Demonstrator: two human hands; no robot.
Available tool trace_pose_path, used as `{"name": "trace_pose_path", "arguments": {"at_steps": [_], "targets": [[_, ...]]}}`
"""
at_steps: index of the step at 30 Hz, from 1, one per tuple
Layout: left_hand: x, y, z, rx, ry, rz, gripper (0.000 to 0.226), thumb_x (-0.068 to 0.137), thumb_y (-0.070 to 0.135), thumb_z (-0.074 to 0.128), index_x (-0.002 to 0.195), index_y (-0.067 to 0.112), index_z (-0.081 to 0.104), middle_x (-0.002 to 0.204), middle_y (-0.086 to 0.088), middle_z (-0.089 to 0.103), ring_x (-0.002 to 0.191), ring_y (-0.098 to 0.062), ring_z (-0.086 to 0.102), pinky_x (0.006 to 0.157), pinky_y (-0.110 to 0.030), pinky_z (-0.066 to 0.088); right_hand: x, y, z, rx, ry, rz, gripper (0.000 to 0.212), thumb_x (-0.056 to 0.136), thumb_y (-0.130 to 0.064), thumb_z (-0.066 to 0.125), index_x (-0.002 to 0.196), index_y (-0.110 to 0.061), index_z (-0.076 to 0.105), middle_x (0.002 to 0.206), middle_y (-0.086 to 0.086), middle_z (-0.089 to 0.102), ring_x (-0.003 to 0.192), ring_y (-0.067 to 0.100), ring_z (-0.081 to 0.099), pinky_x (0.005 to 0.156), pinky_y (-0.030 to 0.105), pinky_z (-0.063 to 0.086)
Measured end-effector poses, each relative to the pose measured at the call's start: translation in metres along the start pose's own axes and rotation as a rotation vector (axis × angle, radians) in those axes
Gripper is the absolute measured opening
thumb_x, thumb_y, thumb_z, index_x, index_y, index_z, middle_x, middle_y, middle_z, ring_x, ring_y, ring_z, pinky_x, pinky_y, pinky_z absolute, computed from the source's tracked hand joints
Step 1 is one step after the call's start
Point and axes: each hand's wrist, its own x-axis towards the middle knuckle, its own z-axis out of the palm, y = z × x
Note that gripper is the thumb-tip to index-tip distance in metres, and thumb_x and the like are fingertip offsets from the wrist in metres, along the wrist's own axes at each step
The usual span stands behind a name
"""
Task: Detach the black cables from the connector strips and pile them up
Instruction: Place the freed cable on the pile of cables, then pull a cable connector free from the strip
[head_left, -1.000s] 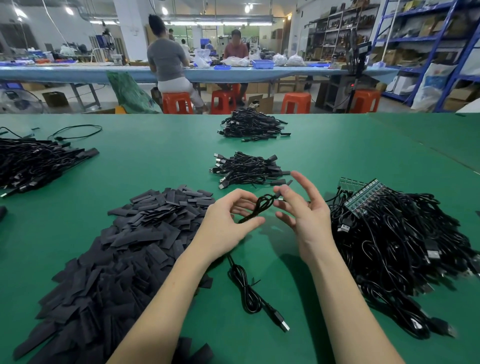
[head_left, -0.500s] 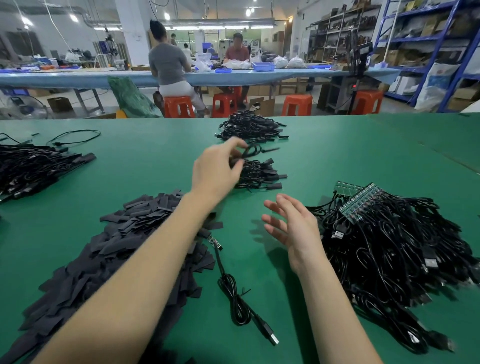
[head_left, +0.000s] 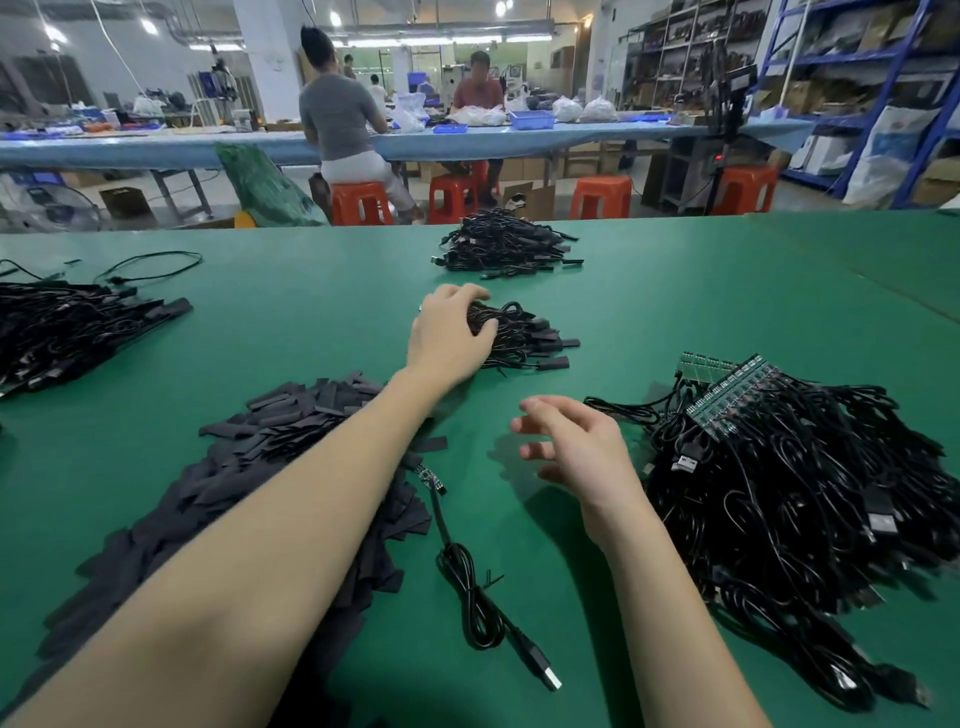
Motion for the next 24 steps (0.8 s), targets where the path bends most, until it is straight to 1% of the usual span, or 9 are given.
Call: {"name": "trace_pose_path", "arguments": {"at_steps": [2,5,6,8,12,15,18,21,24], "targets": [[-0.023,-0.002,-0.014,-0.101,0.054,-0.026,0.030,0.092,0.027,0.066,0.120,0.017,0.064,0.119,-0.006,0.062,0.113,-0.022,0.057,0.099,-0.034,0.045,-0.001,0.002,0.005,-0.218,-0.078,-0.052,0.008,0.096,-0.025,0.067,0.093,-0.019,0.071,0.074,-0.006,0.076,0.050,0.007,0.059,0.054,0.020,0.046],[-0.063,-0.004,-0.034,-0.247,0.113,-0.110,0.017,0.090,0.028,0.070,0.105,0.020,0.066,0.106,0.003,0.068,0.094,-0.012,0.062,0.078,-0.007,0.042,-0.006,0.005,0.018,-0.658,-0.214,-0.116,0.017,0.089,-0.040,0.072,0.086,-0.023,0.071,0.075,-0.005,0.076,0.056,0.006,0.063,0.069,0.026,0.052],[-0.075,-0.004,-0.039,-0.288,0.108,-0.147,0.013,0.090,0.029,0.071,0.101,0.022,0.067,0.102,0.007,0.070,0.091,-0.010,0.063,0.074,-0.005,0.041,-0.008,0.005,0.023,-0.808,-0.246,-0.124,0.023,0.083,-0.048,0.074,0.086,-0.025,0.071,0.077,-0.006,0.076,0.063,0.006,0.066,0.073,0.026,0.053],[-0.095,-0.004,-0.043,-0.349,0.064,-0.197,0.007,0.090,0.032,0.070,0.095,0.027,0.068,0.097,0.014,0.071,0.088,-0.008,0.066,0.076,-0.014,0.047,-0.013,0.003,0.033,-1.031,-0.258,-0.124,0.035,0.070,-0.059,0.079,0.088,-0.030,0.071,0.086,-0.009,0.074,0.082,0.010,0.069,0.080,0.028,0.055],[-0.112,-0.002,-0.042,-0.384,-0.014,-0.202,0.001,0.091,0.028,0.069,0.092,0.027,0.069,0.095,0.016,0.072,0.083,-0.001,0.065,0.074,-0.014,0.045,-0.021,-0.003,0.049,-1.209,-0.240,-0.078,0.032,0.065,-0.043,0.082,0.092,-0.030,0.069,0.095,-0.005,0.072,0.095,0.020,0.068,0.080,0.028,0.053],[-0.113,-0.003,-0.043,-0.393,-0.014,-0.192,0.001,0.091,0.027,0.069,0.091,0.028,0.069,0.092,0.019,0.071,0.082,0.002,0.064,0.073,-0.009,0.046,-0.019,-0.010,0.038,-1.072,-0.272,0.080,0.024,0.066,-0.030,0.079,0.087,-0.023,0.072,0.076,-0.003,0.074,0.075,0.016,0.072,0.075,0.028,0.059],[-0.116,-0.003,-0.040,-0.441,0.010,-0.213,0.002,0.091,0.029,0.069,0.092,0.028,0.068,0.093,0.019,0.071,0.079,0.006,0.063,0.068,-0.004,0.044,-0.013,-0.013,0.019,-0.750,-0.201,0.147,0.013,0.079,-0.013,0.072,0.092,-0.014,0.071,0.056,-0.002,0.069,0.045,0.009,0.060,0.053,0.021,0.054],[-0.120,0.003,-0.031,-0.568,-0.014,-0.304,0.012,0.091,0.032,0.071,0.099,0.024,0.066,0.098,0.013,0.071,0.083,-0.001,0.067,0.076,-0.022,0.054,-0.009,-0.017,0.007,-0.348,-0.076,0.118,0.022,0.085,-0.003,0.074,0.105,-0.009,0.066,0.065,0.003,0.065,0.044,0.007,0.059,0.046,0.020,0.051],[-0.123,0.018,-0.024,-0.823,-0.119,-0.428,0.016,0.091,0.029,0.073,0.101,0.020,0.065,0.095,0.000,0.074,0.080,-0.010,0.071,0.082,-0.032,0.058,-0.010,-0.021,0.001,-0.301,-0.147,0.087,0.029,0.083,-0.010,0.081,0.108,-0.011,0.065,0.070,0.004,0.072,0.054,0.011,0.068,0.049,0.019,0.051]]}}
